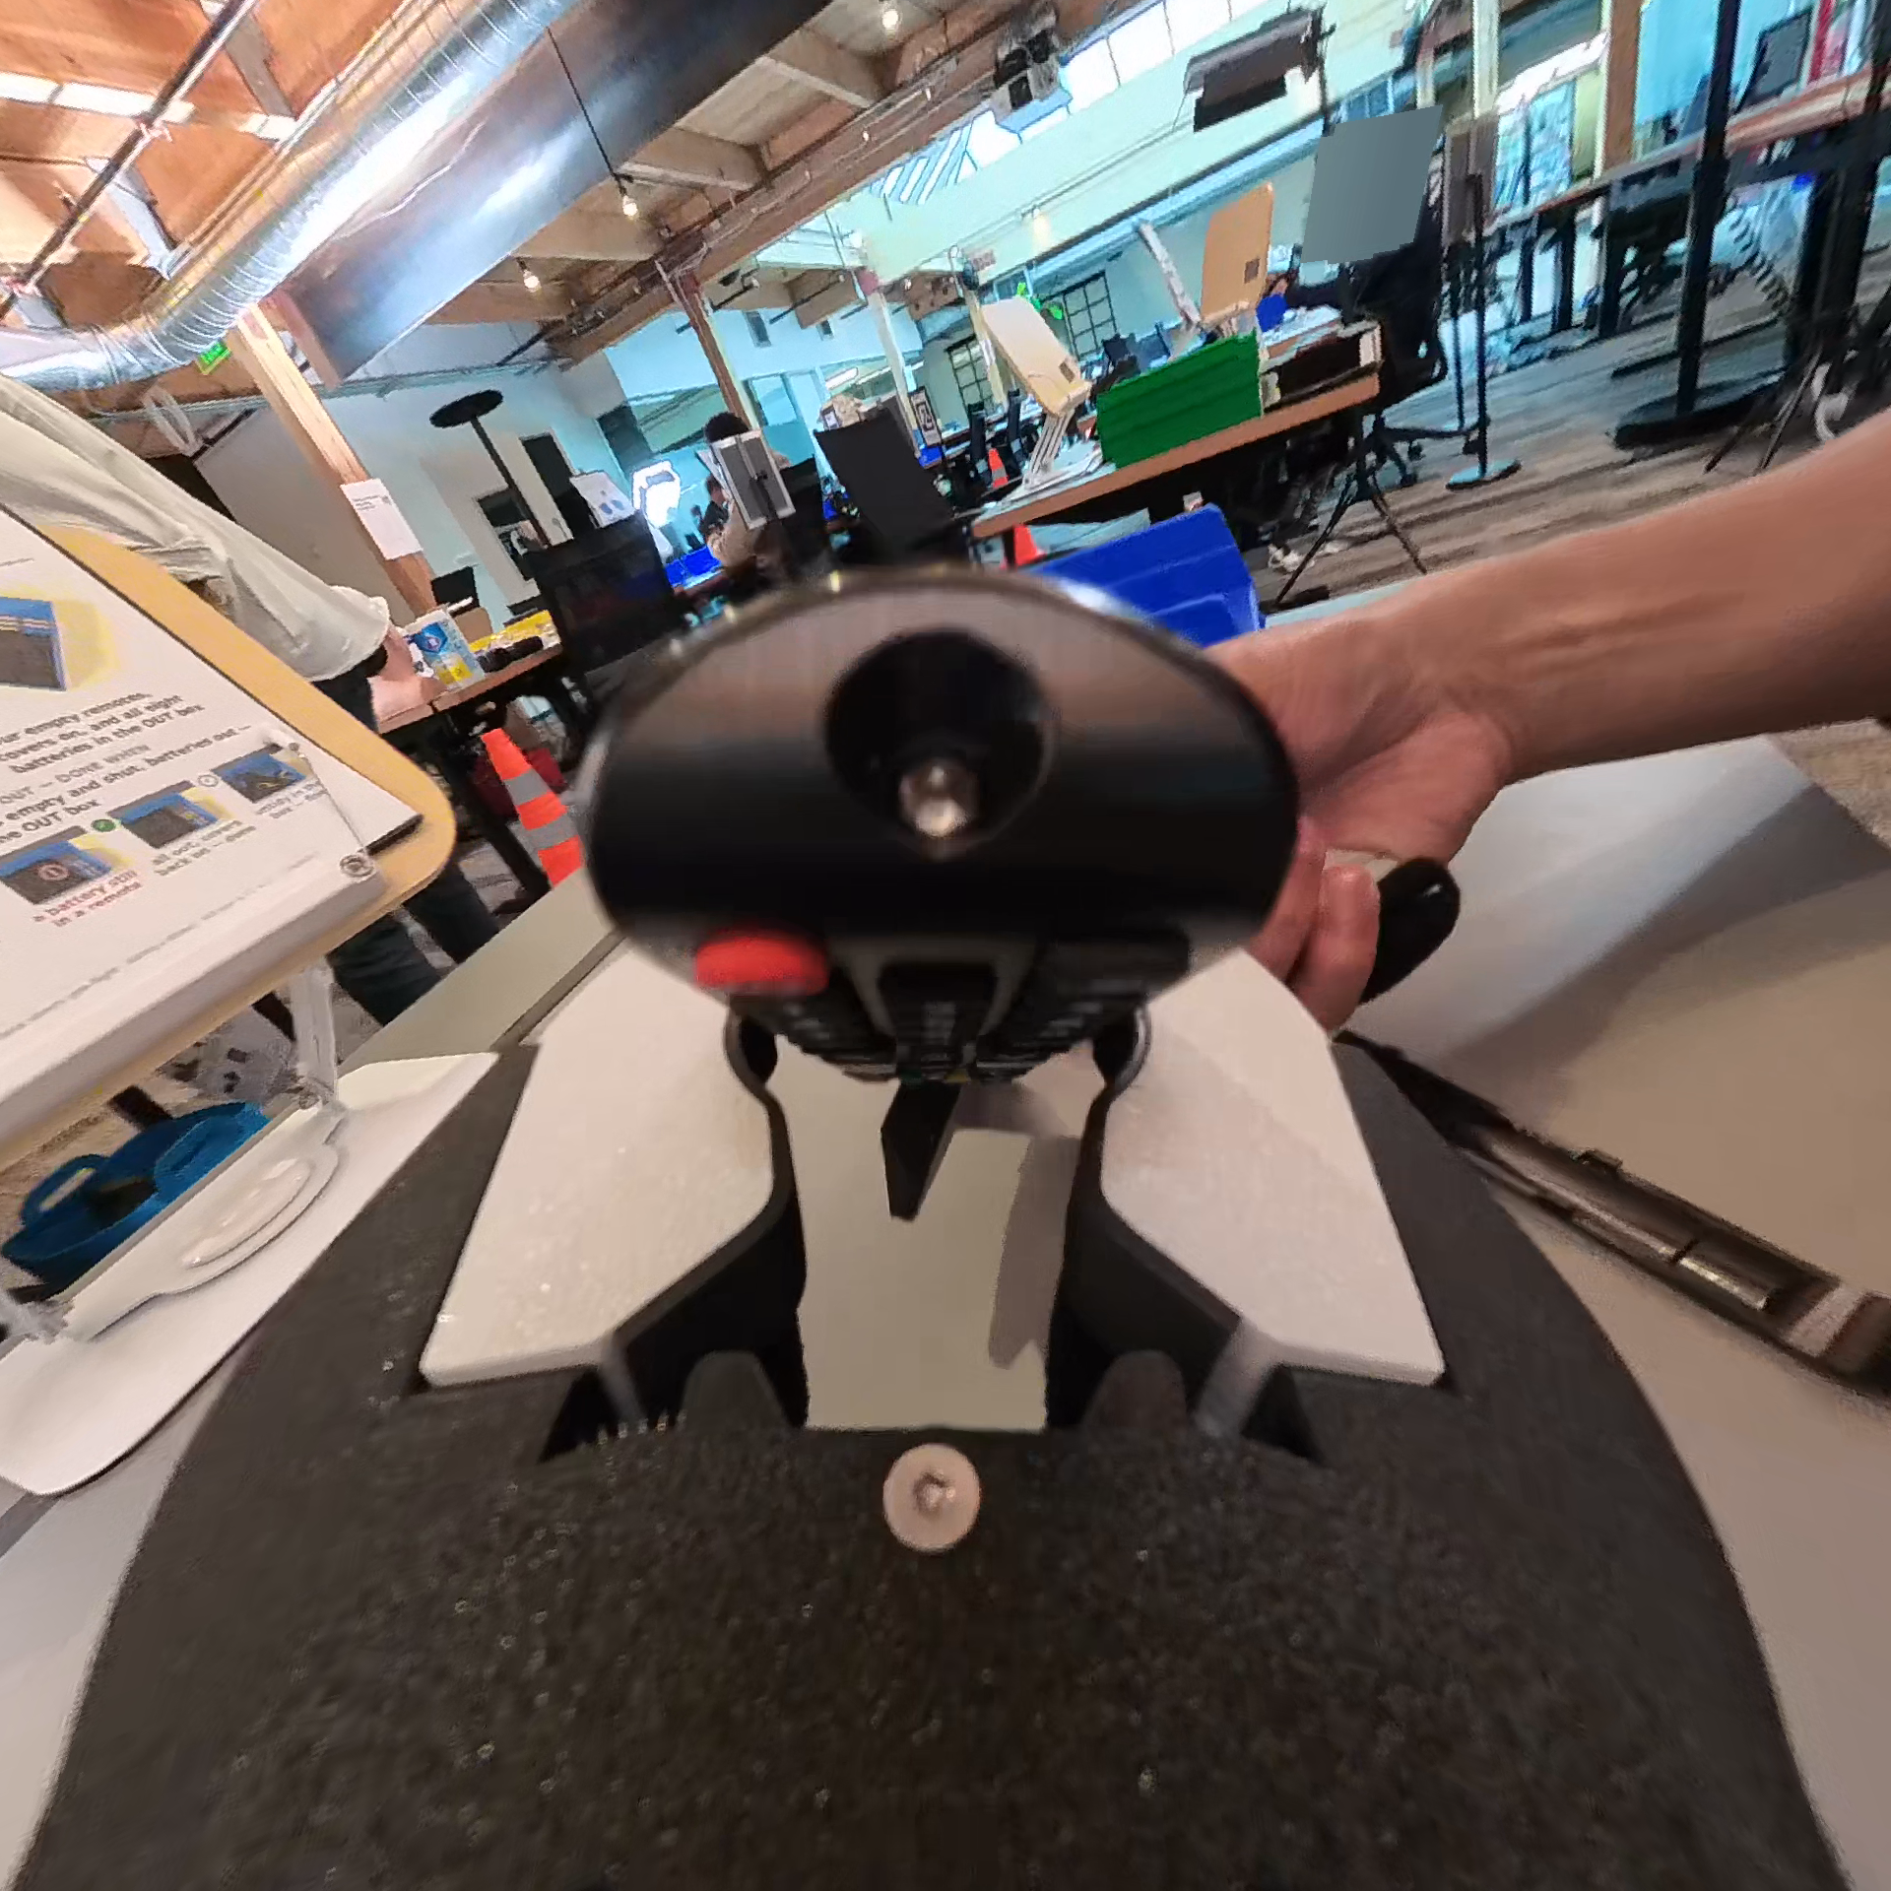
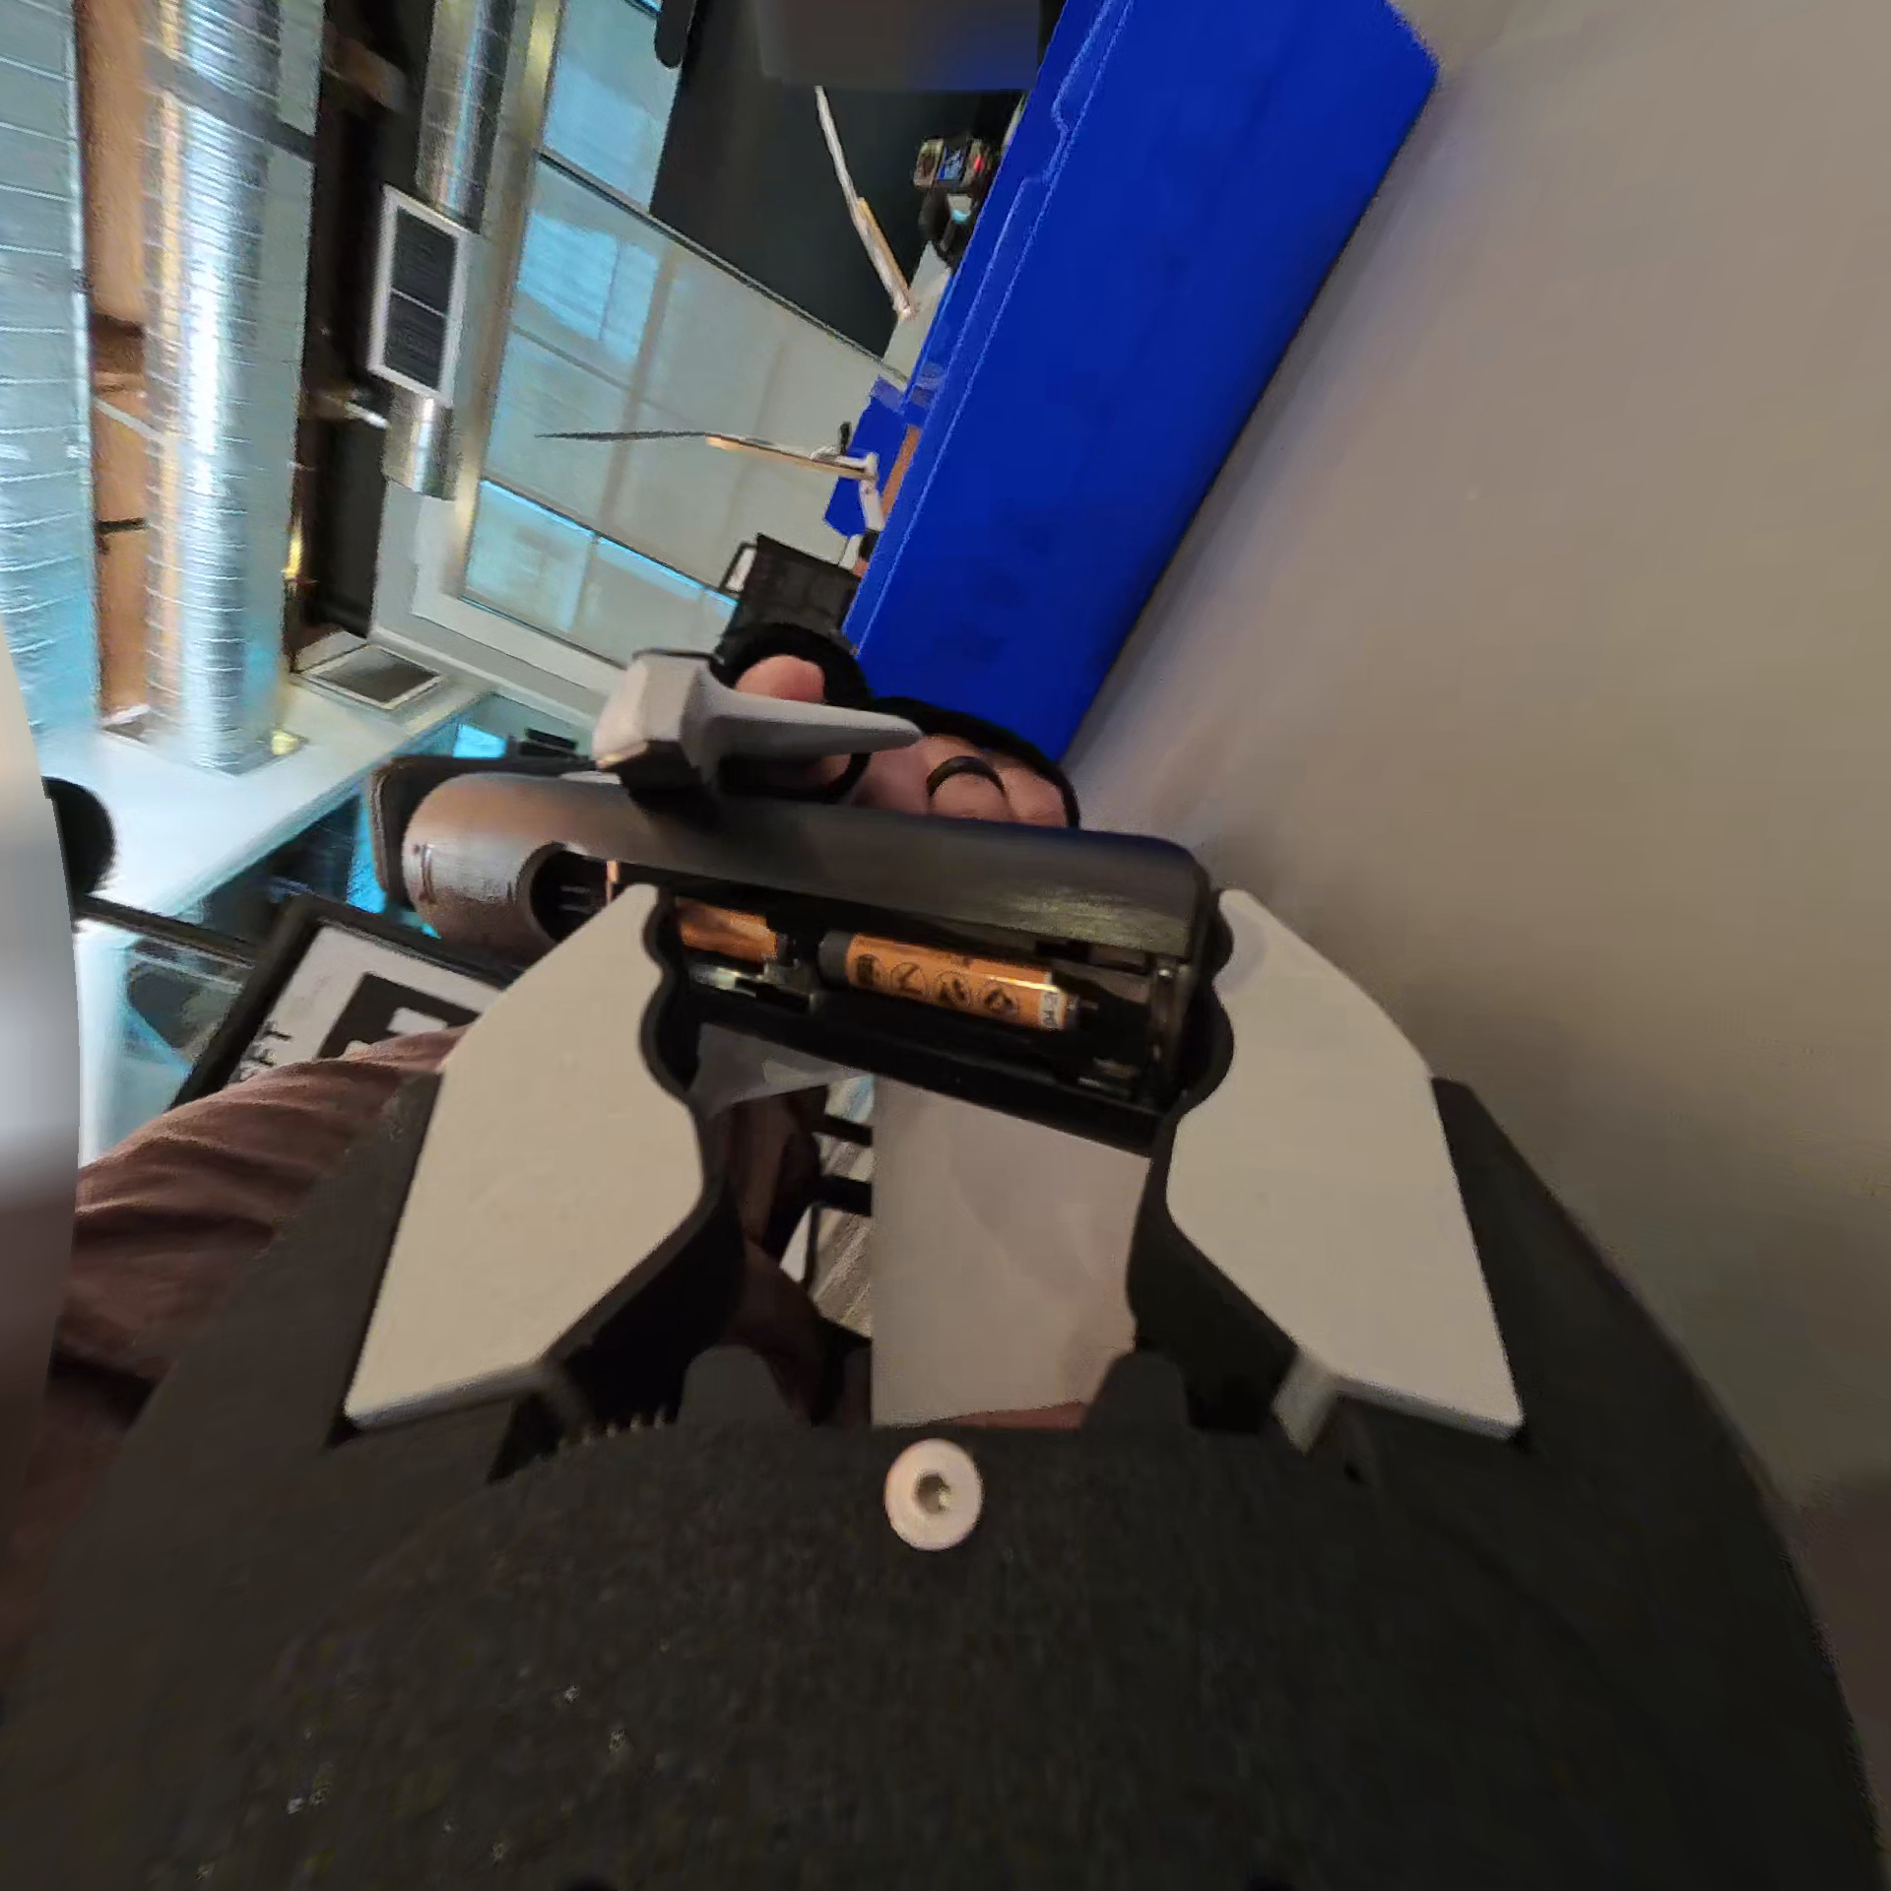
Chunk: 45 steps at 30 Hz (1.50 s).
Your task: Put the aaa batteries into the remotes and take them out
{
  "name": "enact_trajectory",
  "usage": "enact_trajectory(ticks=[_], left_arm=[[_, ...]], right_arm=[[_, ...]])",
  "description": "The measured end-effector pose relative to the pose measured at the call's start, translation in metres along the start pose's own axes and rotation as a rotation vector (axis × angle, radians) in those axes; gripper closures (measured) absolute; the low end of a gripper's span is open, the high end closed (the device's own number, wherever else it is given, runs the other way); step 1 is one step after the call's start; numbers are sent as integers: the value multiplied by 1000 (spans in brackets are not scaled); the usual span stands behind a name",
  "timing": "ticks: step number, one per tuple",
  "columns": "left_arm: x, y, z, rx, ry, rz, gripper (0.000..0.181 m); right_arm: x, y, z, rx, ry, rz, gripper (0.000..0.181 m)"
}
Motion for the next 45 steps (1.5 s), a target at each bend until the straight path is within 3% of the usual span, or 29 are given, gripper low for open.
enact_trajectory(ticks=[2, 4, 10, 18, 26, 45], left_arm=[[1, -5, -4, -7, 12, -29, 120], [0, -8, -10, -38, 6, -17, 120], [-2, -4, -10, -54, 6, 53, 119], [0, -8, -11, -70, 4, -26, 121], [-3, -7, -13, -25, 55, -20, 120], [3, -16, -9, 29, 69, -79, 122]], right_arm=[[-10, 5, 2, -16, -36, 26, 102], [-26, 14, -4, -33, -18, 69, 132], [-33, 16, -15, -59, -34, 57, 142], [-34, 16, -5, -44, -98, 60, 133], [-32, 12, 5, -132, -228, 23, 118], [-34, 12, 10, -135, -290, 21, 125]])
Point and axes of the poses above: each gripper's, where its closed fingertips meet, x out along the fingers, y out of its top, z = x × y across the jaws, the point moved 2 cm from there along -x, back along the fingers, and after that the axes turned 13 degrees about -z, right-handed, at the moved point
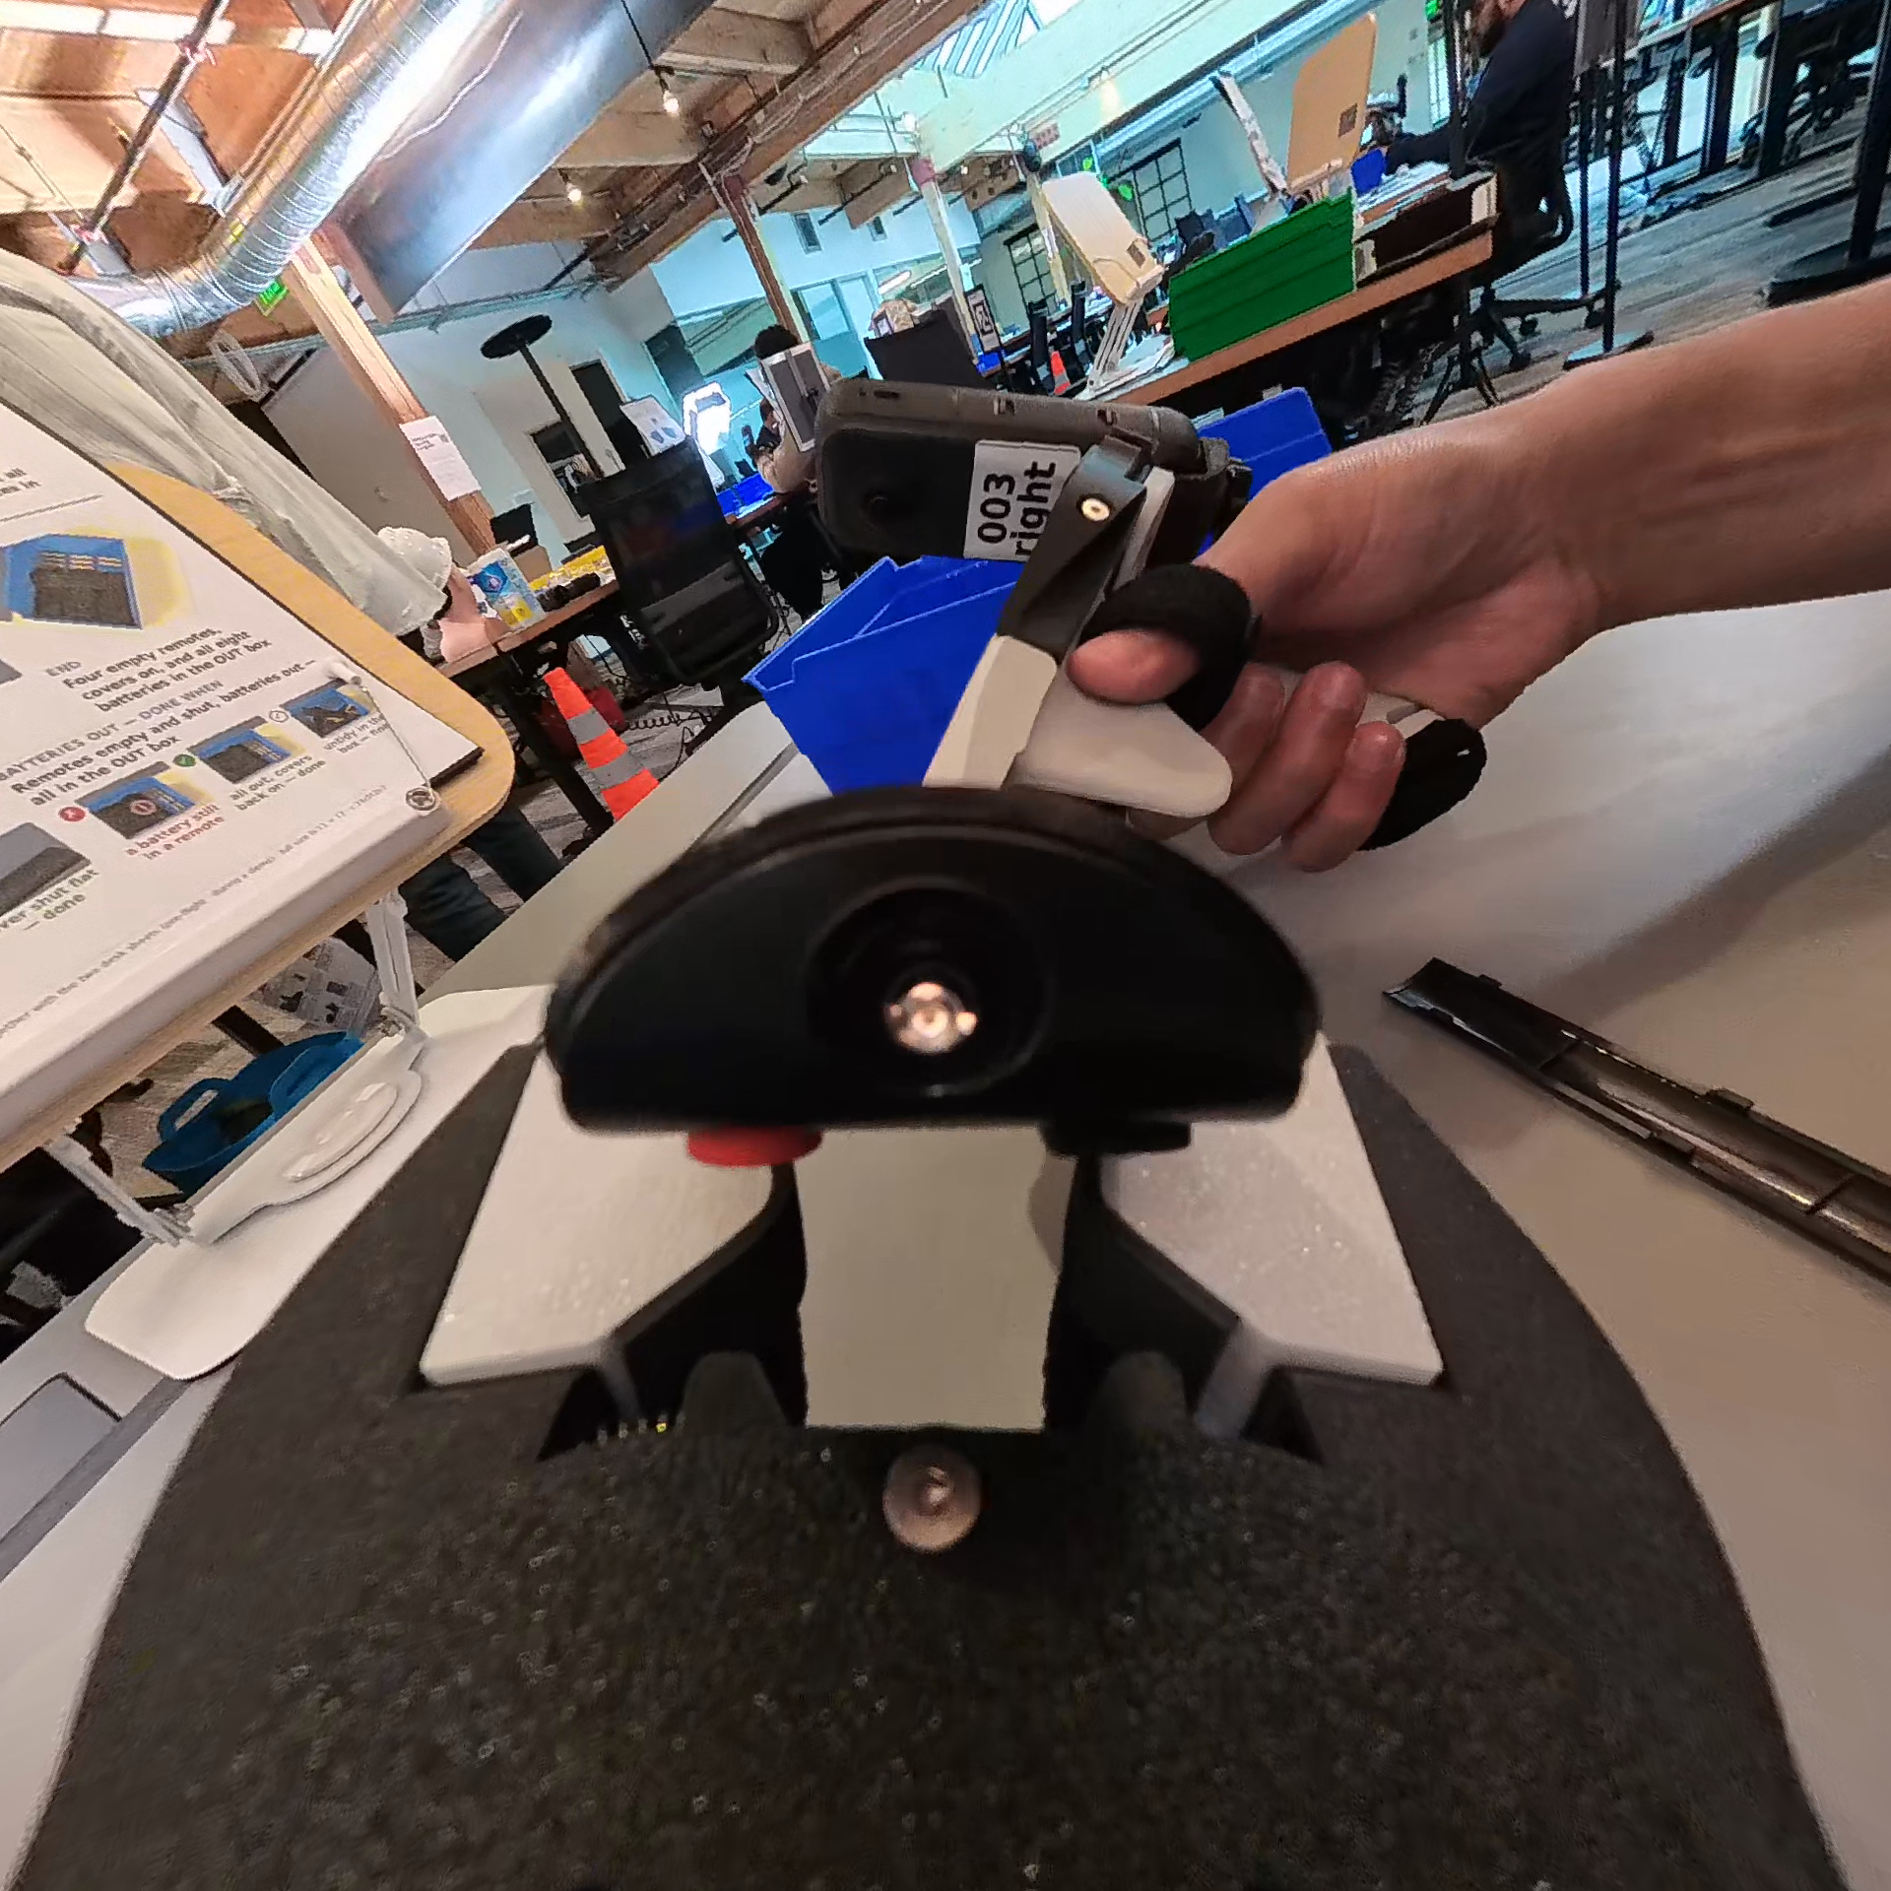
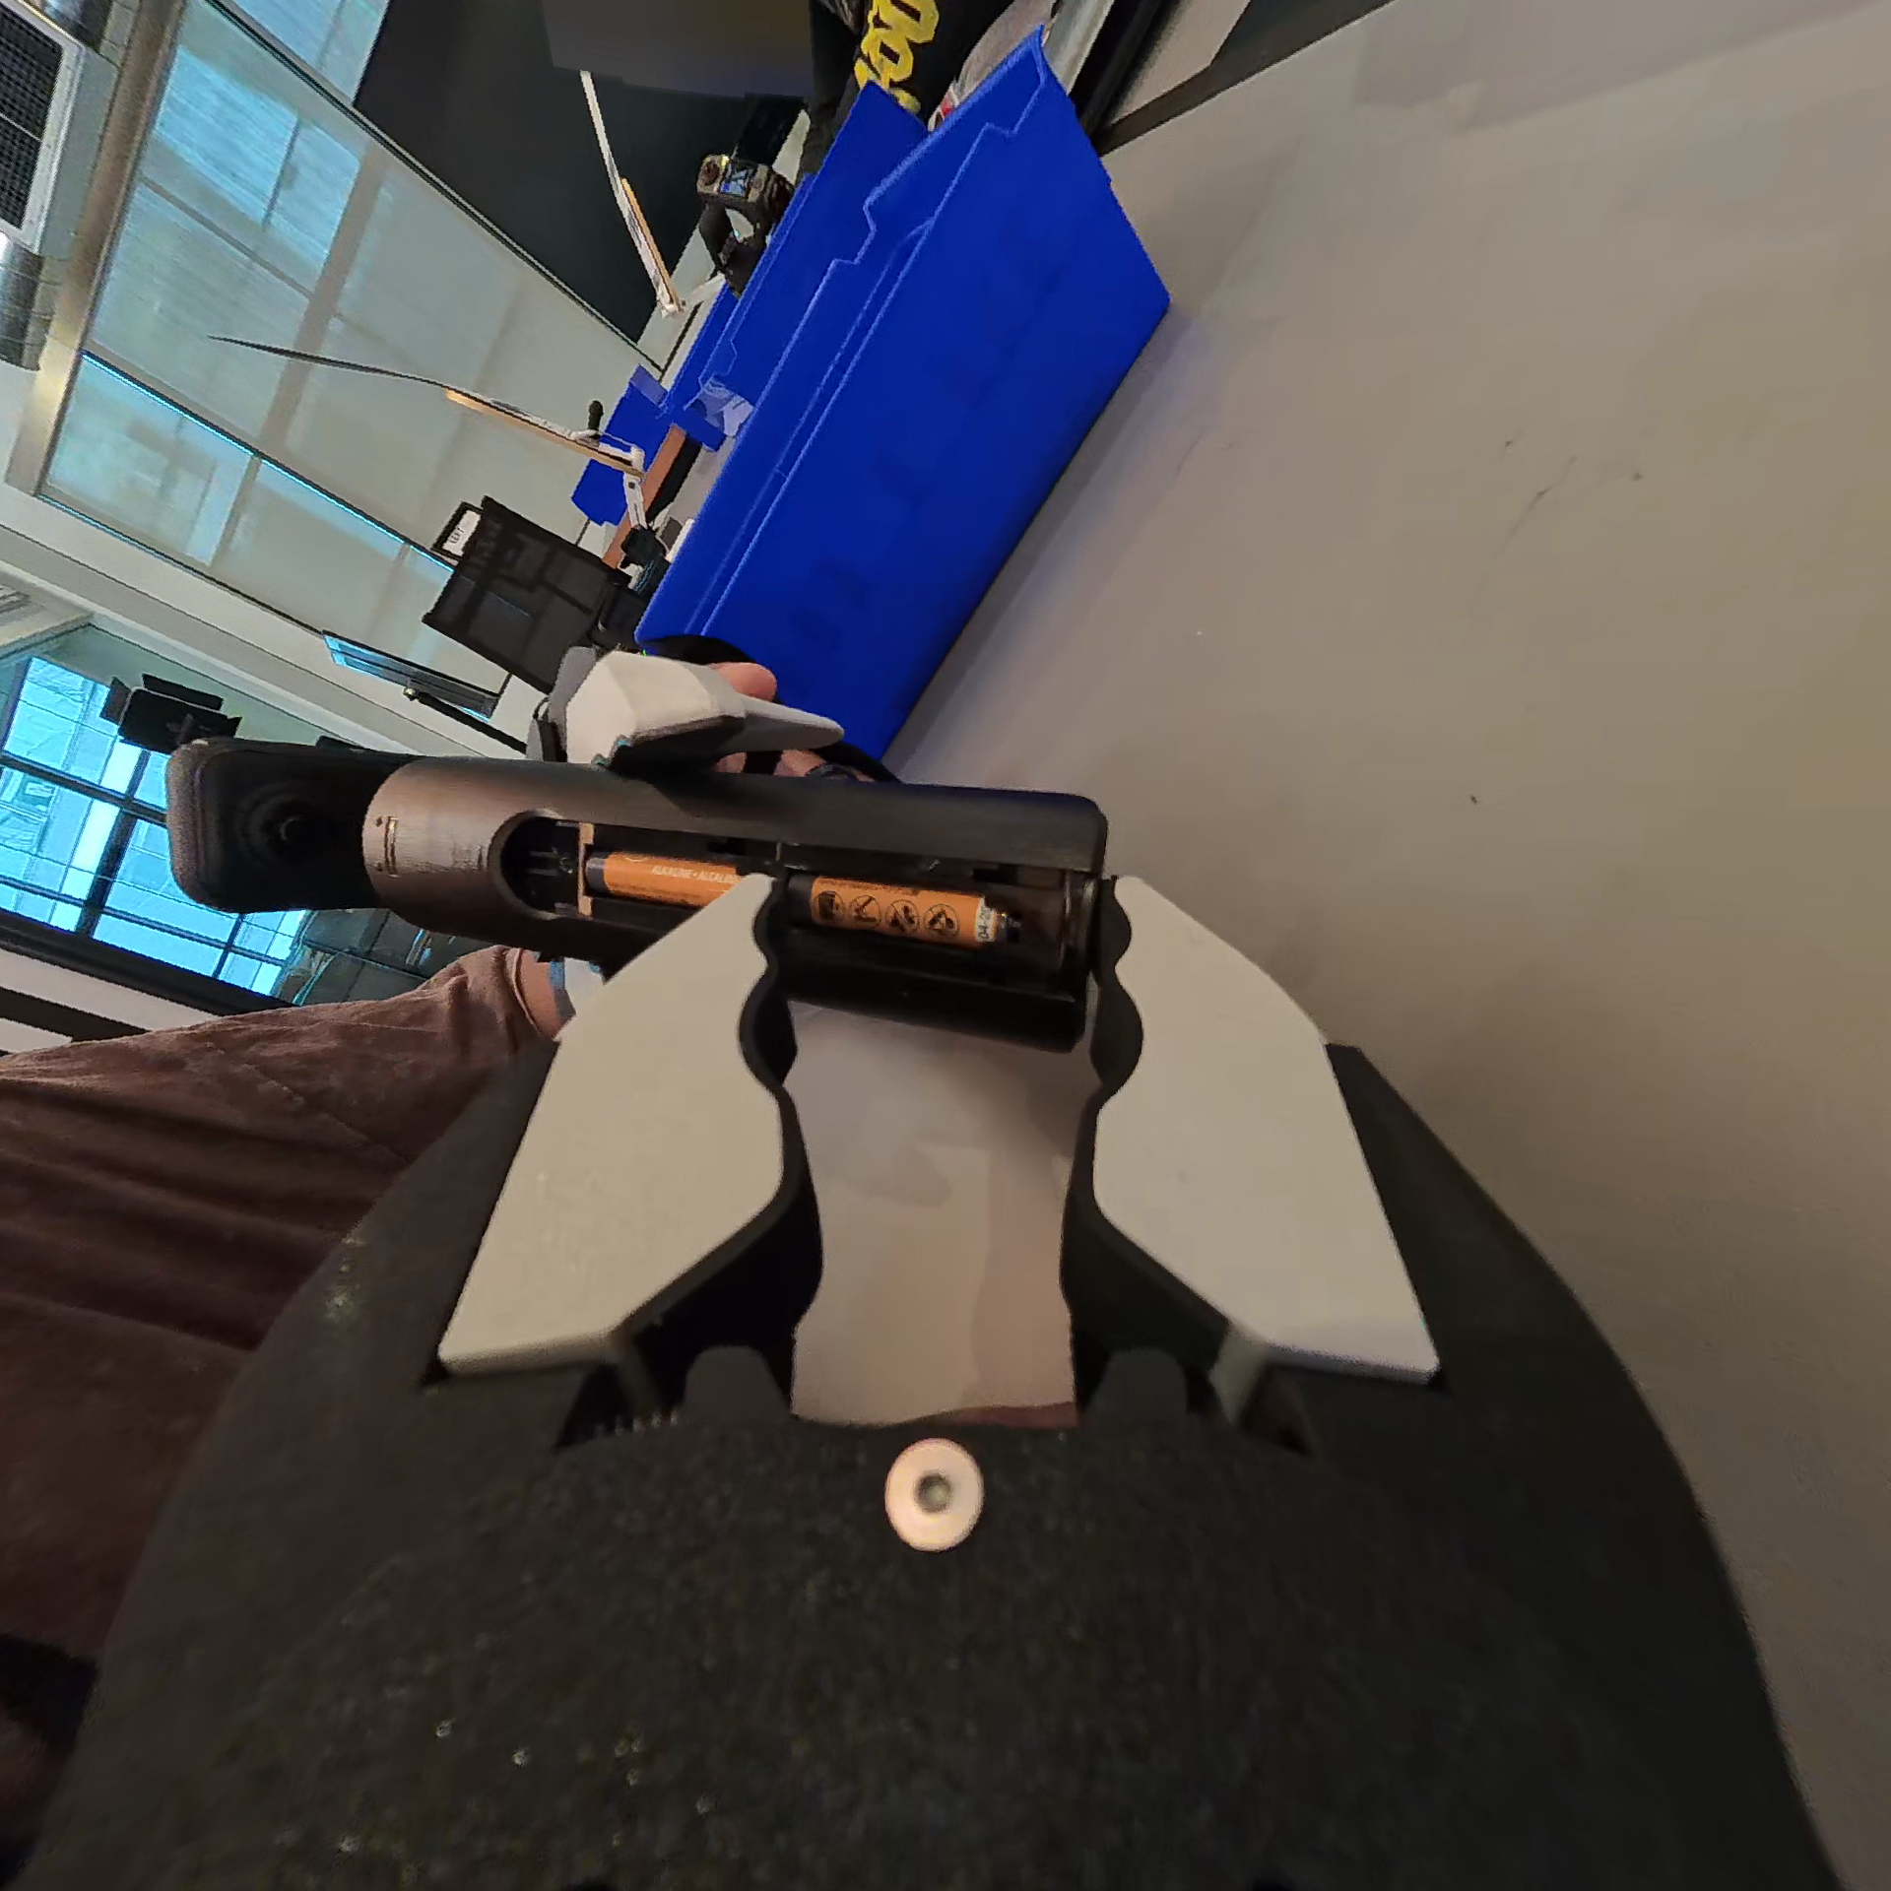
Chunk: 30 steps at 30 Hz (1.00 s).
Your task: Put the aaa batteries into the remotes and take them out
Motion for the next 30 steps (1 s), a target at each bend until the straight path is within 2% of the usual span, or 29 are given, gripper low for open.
enact_trajectory(ticks=[4, 9, 13, 15, 19, 26, 30], left_arm=[[0, -2, -1, 8, 6, -8, 121], [0, 0, -1, 7, 10, 4, 121], [1, -3, -3, -8, 5, -3, 121], [-2, 0, -5, -43, -1, 21, 121], [-10, 7, -12, -129, -28, 89, 121], [-18, 10, -24, -222, -44, 145, 122], [-18, 9, -25, -235, -50, 146, 122]], right_arm=[[-12, 6, 2, 25, 32, 47, 146], [-12, 6, 1, -10, 7, 39, 143], [-11, 6, -1, -9, 44, 41, 132], [-16, 9, -8, 7, 128, 60, 127], [-28, 16, -14, 78, 307, 121, 130], [-38, 22, -3, 7, 179, 168, 128], [-34, 15, 0, -28, 121, 101, 131]])
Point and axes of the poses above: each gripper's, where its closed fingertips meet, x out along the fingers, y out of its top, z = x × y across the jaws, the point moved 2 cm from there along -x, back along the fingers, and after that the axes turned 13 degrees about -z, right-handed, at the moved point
